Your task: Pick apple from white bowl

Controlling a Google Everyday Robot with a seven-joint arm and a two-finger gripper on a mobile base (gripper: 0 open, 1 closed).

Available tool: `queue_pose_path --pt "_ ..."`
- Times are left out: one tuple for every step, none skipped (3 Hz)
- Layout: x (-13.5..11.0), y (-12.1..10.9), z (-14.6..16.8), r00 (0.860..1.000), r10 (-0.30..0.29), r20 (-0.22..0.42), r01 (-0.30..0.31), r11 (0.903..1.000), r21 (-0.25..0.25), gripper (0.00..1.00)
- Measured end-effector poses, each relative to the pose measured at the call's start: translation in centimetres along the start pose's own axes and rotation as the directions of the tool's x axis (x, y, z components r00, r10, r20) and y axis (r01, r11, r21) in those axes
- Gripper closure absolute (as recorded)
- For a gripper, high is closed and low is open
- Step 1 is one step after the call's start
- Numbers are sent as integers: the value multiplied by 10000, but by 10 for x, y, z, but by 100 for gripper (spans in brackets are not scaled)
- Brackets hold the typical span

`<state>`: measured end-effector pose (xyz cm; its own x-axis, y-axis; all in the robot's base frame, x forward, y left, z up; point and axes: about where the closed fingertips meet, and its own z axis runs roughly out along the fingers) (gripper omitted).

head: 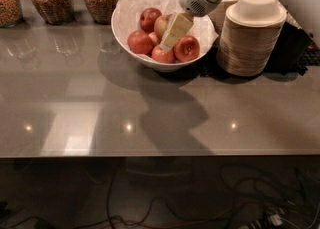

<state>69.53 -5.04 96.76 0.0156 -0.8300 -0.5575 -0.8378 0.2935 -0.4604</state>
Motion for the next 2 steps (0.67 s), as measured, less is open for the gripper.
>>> queue_pose_path --pt "0 -7 20 9997 230 -84 -231 9996 -171 18" --pt "5 -11 35 9987 455 -231 -463 9984 -325 25"
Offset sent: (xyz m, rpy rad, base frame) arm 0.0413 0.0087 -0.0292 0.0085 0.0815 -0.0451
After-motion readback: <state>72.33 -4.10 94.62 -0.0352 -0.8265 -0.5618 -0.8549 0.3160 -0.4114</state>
